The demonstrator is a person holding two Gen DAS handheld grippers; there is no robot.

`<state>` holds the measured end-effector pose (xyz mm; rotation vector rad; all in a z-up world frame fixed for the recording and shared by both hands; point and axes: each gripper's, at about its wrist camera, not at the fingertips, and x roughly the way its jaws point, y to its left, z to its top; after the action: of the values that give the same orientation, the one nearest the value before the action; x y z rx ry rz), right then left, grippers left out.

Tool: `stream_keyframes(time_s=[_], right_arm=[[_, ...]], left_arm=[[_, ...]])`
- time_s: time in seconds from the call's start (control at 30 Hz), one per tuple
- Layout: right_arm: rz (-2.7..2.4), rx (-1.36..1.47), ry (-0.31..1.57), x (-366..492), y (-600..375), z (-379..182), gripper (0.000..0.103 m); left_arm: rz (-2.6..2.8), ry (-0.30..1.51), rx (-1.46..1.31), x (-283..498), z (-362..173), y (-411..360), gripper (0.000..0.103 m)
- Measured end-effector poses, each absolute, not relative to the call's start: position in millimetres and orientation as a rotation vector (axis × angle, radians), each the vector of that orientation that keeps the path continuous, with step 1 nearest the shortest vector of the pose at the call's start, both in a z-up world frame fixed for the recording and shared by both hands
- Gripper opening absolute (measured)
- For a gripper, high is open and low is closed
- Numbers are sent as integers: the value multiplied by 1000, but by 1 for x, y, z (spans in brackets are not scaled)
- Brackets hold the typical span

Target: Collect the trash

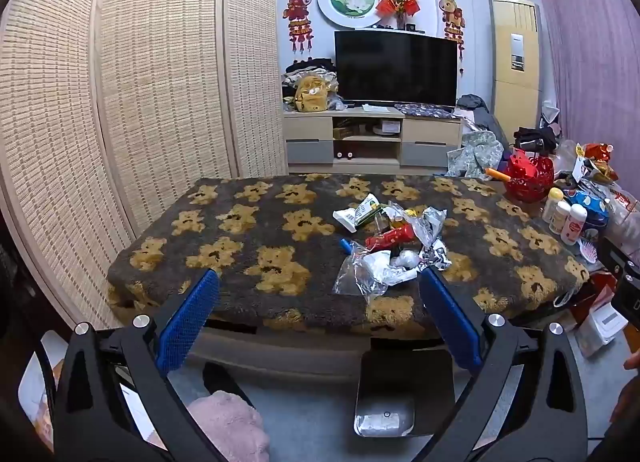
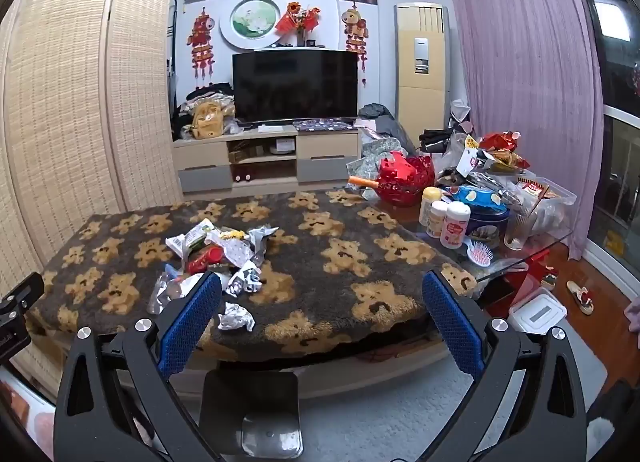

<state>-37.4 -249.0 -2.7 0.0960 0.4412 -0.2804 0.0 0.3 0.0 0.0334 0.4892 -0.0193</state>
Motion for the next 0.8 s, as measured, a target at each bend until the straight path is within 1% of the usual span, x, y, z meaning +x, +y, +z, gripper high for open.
stream_keyframes(time_s=[0.8], right_arm=[[-283, 91, 421, -46, -247, 0, 100]], left_arm=[[-38, 474, 50, -11, 6, -5, 95]])
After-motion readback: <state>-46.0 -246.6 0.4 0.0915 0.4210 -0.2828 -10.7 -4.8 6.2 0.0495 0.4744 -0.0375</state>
